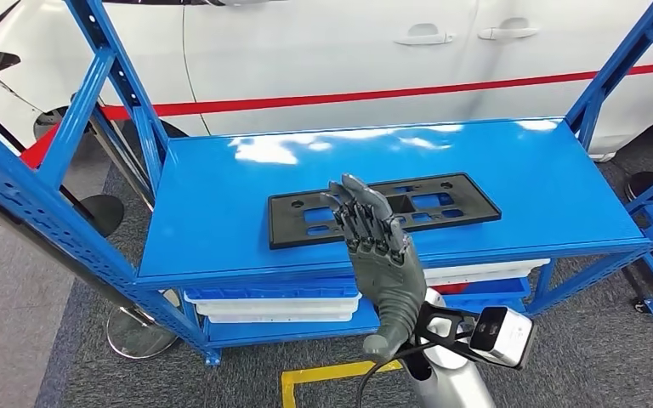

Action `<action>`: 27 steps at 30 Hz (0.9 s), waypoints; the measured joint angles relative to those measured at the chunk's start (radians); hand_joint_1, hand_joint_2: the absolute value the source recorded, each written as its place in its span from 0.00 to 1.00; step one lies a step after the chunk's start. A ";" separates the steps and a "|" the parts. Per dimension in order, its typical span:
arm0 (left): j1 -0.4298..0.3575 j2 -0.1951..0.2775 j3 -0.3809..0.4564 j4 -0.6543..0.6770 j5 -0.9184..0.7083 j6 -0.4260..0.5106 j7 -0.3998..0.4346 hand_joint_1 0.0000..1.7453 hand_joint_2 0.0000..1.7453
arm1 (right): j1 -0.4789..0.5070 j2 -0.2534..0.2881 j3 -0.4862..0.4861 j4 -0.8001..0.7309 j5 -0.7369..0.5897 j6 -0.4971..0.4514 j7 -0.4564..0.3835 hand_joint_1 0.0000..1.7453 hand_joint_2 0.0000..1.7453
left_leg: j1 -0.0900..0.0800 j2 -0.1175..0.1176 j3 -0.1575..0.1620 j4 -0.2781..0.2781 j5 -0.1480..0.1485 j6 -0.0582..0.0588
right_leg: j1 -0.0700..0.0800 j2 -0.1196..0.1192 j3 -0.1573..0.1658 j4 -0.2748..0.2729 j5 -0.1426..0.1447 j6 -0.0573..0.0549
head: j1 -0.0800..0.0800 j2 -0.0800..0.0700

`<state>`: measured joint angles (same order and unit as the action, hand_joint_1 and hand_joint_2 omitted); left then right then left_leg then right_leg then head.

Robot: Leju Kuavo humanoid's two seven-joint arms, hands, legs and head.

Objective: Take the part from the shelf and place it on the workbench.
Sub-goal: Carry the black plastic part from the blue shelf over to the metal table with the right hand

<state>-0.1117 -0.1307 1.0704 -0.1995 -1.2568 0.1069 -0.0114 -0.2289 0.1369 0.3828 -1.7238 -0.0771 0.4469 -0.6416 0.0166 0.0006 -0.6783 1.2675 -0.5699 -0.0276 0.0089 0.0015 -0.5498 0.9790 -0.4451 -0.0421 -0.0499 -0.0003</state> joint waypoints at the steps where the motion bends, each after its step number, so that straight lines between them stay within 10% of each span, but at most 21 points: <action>1: 0.001 0.001 0.000 0.000 0.000 -0.001 0.000 0.00 0.00 | 0.001 0.000 0.000 0.002 0.000 0.000 0.000 0.00 1.00 | 0.002 0.000 0.002 -0.037 0.043 -0.003 | -0.002 0.002 0.006 0.008 -0.011 0.005 | 0.000 0.000; 4: -0.002 0.004 0.000 0.000 0.000 -0.004 0.000 0.00 0.00 | 0.001 -0.001 0.001 0.006 0.000 -0.001 0.000 0.00 1.00 | 0.003 0.000 0.048 -0.182 0.134 0.000 | -0.002 0.005 0.011 0.042 -0.046 0.024 | -0.001 0.000; 8: -0.002 0.004 0.000 0.000 0.000 -0.006 -0.002 0.00 0.00 | 0.002 -0.003 0.002 0.010 -0.003 -0.002 -0.001 0.00 0.00 | 0.001 -0.005 0.056 -0.204 0.126 0.028 | 0.000 0.005 0.004 0.058 -0.061 0.037 | 0.001 0.000; 13: -0.005 0.005 0.000 0.000 0.000 -0.005 -0.004 0.00 0.00 | 0.000 -0.004 0.002 0.015 -0.009 -0.006 -0.002 0.00 0.00 | 0.008 -0.004 0.064 -0.213 0.122 0.045 | -0.015 0.003 -0.113 0.275 -0.160 0.067 | 0.013 0.000; 15: -0.004 0.005 0.000 0.000 0.000 -0.005 -0.004 0.00 0.00 | 0.003 -0.005 0.002 0.018 -0.009 -0.007 -0.002 0.00 0.00 | 0.008 -0.004 0.066 -0.213 0.120 0.045 | -0.020 0.002 -0.155 0.326 -0.151 0.071 | 0.013 0.000; 19: -0.004 0.004 0.000 0.000 0.000 -0.005 -0.004 0.00 0.00 | 0.000 -0.006 0.002 0.022 -0.016 -0.009 0.000 0.00 0.00 | 0.007 -0.007 0.076 -0.215 0.115 0.038 | -0.017 0.000 -0.068 0.105 -0.018 0.057 | 0.013 0.000; 24: -0.005 0.004 0.000 0.000 -0.002 -0.005 -0.008 0.00 0.00 | 0.001 -0.007 0.002 0.031 -0.033 -0.004 0.002 0.00 0.00 | 0.008 -0.003 0.082 -0.224 0.112 0.008 | -0.012 0.005 -0.038 0.032 0.001 0.037 | 0.012 0.000; 27: -0.006 0.004 0.000 0.000 -0.008 -0.005 -0.010 0.00 0.00 | 0.001 -0.008 0.002 0.035 -0.037 0.001 0.011 0.00 0.00 | 0.004 -0.002 0.030 -0.100 0.040 0.006 | -0.013 0.009 -0.023 0.012 0.009 0.023 | 0.010 0.000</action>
<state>-0.1181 -0.1267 1.0707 -0.1995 -1.2652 0.1018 -0.0214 -0.2284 0.1290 0.3845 -1.6891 -0.1137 0.4477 -0.6309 0.0210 -0.0017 -0.6487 1.1674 -0.5301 -0.0219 -0.0036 0.0109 -0.5731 0.9909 -0.4359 -0.0193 -0.0399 -0.0003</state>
